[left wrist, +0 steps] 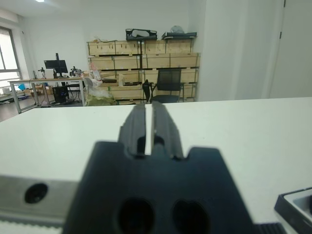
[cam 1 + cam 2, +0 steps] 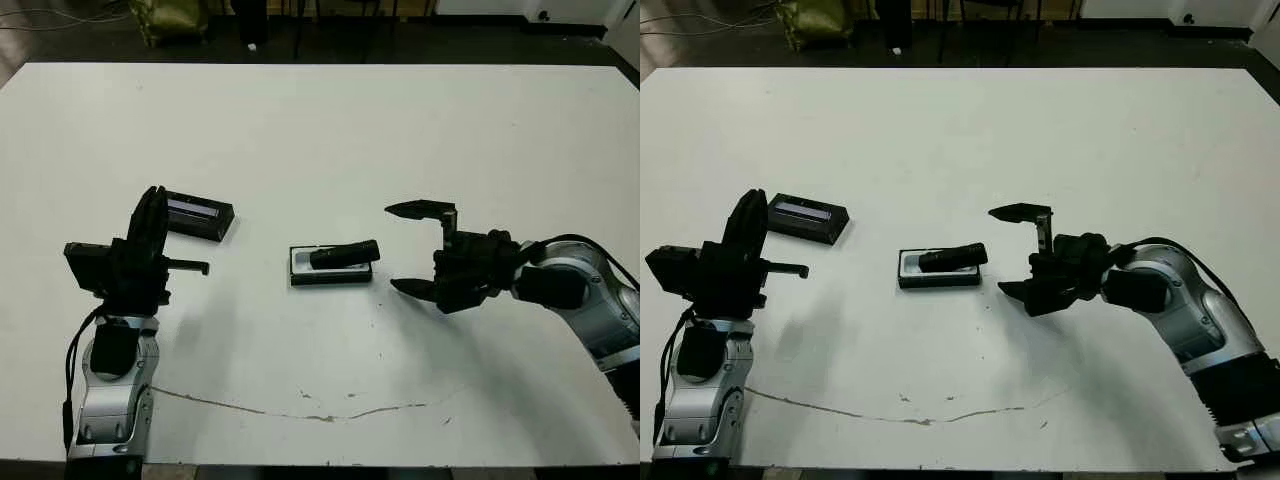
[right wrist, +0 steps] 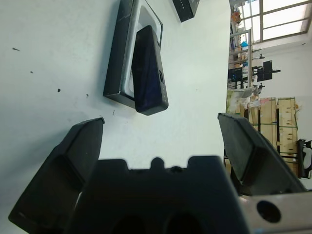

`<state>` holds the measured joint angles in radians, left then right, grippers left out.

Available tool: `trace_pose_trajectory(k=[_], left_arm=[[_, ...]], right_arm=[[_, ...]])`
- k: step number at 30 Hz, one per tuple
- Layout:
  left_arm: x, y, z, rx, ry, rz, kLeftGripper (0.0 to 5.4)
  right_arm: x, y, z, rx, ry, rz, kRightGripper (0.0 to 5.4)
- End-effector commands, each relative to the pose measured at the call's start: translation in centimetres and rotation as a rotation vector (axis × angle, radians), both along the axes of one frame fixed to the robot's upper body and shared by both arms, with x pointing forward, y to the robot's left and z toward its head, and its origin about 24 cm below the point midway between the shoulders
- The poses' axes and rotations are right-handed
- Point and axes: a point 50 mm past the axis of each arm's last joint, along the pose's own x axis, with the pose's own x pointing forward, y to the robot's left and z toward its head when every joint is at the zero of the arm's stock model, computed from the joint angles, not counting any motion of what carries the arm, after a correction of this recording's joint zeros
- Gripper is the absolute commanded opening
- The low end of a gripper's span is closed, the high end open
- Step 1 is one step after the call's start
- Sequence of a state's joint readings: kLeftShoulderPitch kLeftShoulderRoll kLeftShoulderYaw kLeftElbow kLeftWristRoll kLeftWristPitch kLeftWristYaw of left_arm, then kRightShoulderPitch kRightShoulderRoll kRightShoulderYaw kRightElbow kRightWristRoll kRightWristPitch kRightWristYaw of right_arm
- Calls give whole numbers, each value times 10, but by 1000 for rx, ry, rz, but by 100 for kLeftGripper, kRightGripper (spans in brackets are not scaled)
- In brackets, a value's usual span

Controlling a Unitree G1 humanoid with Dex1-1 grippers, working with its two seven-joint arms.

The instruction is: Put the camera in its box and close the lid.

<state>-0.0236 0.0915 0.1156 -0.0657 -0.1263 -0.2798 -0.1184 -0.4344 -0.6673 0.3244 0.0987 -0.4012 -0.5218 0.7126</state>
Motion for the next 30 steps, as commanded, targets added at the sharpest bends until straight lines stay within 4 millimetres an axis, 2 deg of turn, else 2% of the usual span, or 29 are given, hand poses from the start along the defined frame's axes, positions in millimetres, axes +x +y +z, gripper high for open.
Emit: trace_pose_trajectory(k=[1, 5, 12, 18, 26, 28, 30], left_arm=[[-2, 2, -7, 14, 37, 11, 0], [-3, 2, -7, 8, 42, 15, 0], [-3, 1, -7, 7, 38, 13, 0], [-3, 1, -7, 3, 41, 11, 0], [-4, 2, -7, 12, 38, 12, 0], [-4, 2, -7, 13, 36, 11, 0], [-4, 2, -7, 11, 37, 12, 0]], right_arm=[[2, 2, -3, -19, 4, -8, 493], [4, 5, -5, -20, -4, -7, 481], [7, 10, -9, -25, 11, -24, 422], [9, 13, -12, -25, 5, -17, 294], [11, 17, -16, -41, 1, -14, 317], [11, 17, -17, -34, 2, -9, 296], [11, 18, -17, -34, 2, -8, 299]])
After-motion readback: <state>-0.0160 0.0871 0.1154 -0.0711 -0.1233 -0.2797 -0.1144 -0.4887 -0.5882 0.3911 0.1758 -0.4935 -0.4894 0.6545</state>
